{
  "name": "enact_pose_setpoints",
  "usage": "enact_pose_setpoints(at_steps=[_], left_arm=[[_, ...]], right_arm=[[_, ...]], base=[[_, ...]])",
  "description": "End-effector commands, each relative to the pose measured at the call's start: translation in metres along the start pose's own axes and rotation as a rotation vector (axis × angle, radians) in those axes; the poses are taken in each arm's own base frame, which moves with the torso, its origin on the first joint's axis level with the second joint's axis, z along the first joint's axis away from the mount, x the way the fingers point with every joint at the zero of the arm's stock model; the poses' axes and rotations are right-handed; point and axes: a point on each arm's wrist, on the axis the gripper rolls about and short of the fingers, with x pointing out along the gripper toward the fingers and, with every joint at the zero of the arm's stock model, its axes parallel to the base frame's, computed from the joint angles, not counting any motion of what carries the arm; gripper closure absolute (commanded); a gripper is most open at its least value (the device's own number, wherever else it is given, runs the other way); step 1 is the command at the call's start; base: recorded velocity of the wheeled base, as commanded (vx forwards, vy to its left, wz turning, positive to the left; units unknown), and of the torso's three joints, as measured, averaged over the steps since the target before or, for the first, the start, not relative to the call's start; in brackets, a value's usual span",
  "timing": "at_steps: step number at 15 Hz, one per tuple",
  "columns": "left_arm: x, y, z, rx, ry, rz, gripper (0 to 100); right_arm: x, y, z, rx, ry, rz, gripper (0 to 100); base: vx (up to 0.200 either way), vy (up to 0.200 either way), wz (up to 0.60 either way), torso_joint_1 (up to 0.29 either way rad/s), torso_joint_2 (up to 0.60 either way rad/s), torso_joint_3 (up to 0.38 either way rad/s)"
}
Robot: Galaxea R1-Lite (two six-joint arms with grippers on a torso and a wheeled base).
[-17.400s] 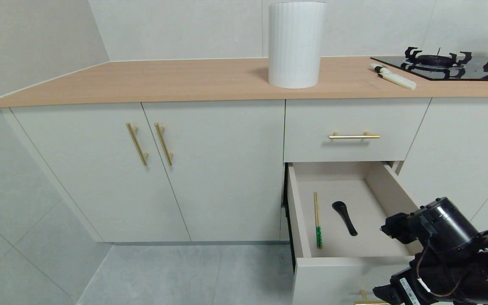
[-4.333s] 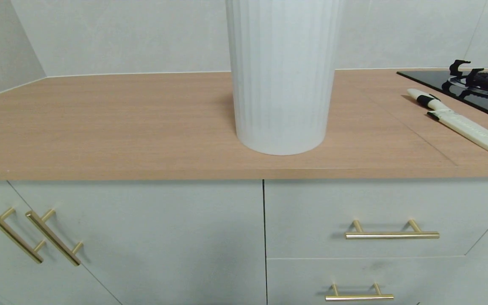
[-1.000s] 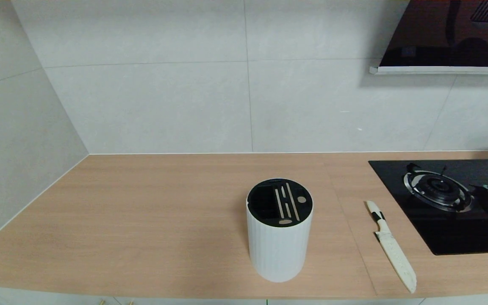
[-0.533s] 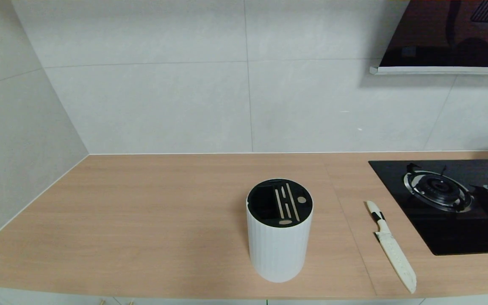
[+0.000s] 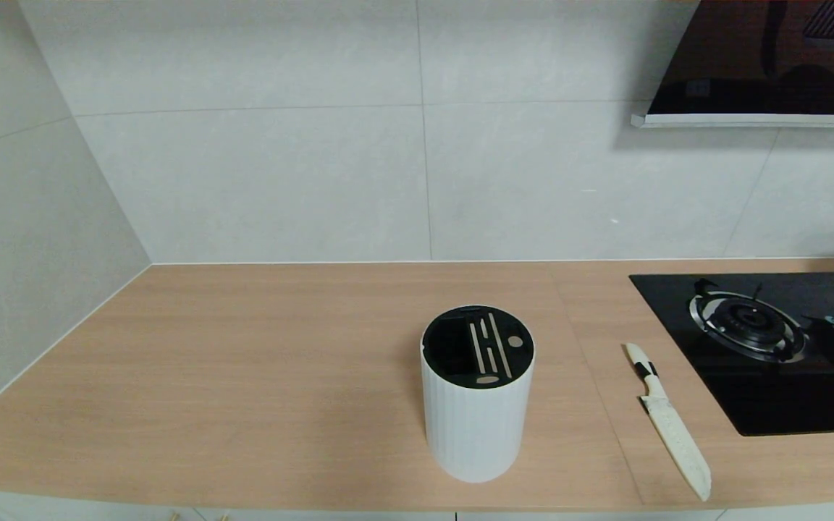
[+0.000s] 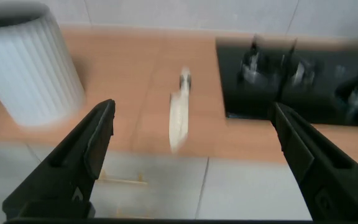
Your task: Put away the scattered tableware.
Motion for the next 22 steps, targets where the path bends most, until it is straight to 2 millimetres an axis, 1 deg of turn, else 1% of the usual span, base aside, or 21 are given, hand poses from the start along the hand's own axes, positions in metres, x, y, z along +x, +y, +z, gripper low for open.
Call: enact_pose_setpoints(at_steps=[1,2,4,6,7,8,10,12,15,16,17,20,22], left_arm=[[0.0,0.0,0.0,-0.001,0.001,0.0,0],[0.0,0.0,0.0,-0.001,0.001,0.0,0],[0.0,0.0,0.0,-0.001,0.001,0.0,0],[0.0,0.0,0.0,-0.001,0.001,0.0,0],[0.0,0.0,0.0,-0.001,0.001,0.0,0],[0.0,0.0,0.0,-0.001,0.001,0.0,0],[0.0,0.0,0.0,-0.001,0.001,0.0,0],[0.0,0.0,0.0,-0.001,0.001,0.0,0],[0.0,0.0,0.0,-0.001,0.001,0.0,0],[0.0,0.0,0.0,-0.001,0.001,0.0,0],[0.0,0.0,0.0,-0.001,0.001,0.0,0],[0.0,0.0,0.0,-0.001,0.001,0.0,0],[0.0,0.0,0.0,-0.001,0.001,0.0,0]], right_arm=[[0.017,-0.002,0.025,0.016,0.095,0.09,0],[0.025,-0.002,0.028,0.018,0.145,0.113,0],[0.051,0.0,0.034,0.013,0.304,0.147,0],[0.082,0.004,0.037,0.009,0.445,0.173,0],[0.087,0.005,0.037,0.009,0.459,0.174,0],[0.118,0.008,0.034,0.005,0.531,0.175,0],[0.151,0.012,0.026,0.003,0.586,0.175,0],[0.184,0.016,0.011,0.002,0.625,0.174,0],[0.221,0.021,-0.014,-0.001,0.646,0.168,0],[0.229,0.022,-0.02,-0.002,0.646,0.164,0],[0.242,0.023,-0.03,-0.006,0.654,0.153,0],[0.26,0.024,-0.061,-0.012,0.744,0.135,0],[0.271,0.018,-0.081,-0.005,0.762,0.099,0]], base=[[0.0,0.0,0.0,0.0,0.0,0.0],[0.0,0.0,0.0,0.0,0.0,0.0],[0.0,0.0,0.0,0.0,0.0,0.0],[0.0,0.0,0.0,0.0,0.0,0.0],[0.0,0.0,0.0,0.0,0.0,0.0],[0.0,0.0,0.0,0.0,0.0,0.0],[0.0,0.0,0.0,0.0,0.0,0.0],[0.0,0.0,0.0,0.0,0.0,0.0],[0.0,0.0,0.0,0.0,0.0,0.0],[0.0,0.0,0.0,0.0,0.0,0.0],[0.0,0.0,0.0,0.0,0.0,0.0],[0.0,0.0,0.0,0.0,0.0,0.0],[0.0,0.0,0.0,0.0,0.0,0.0]])
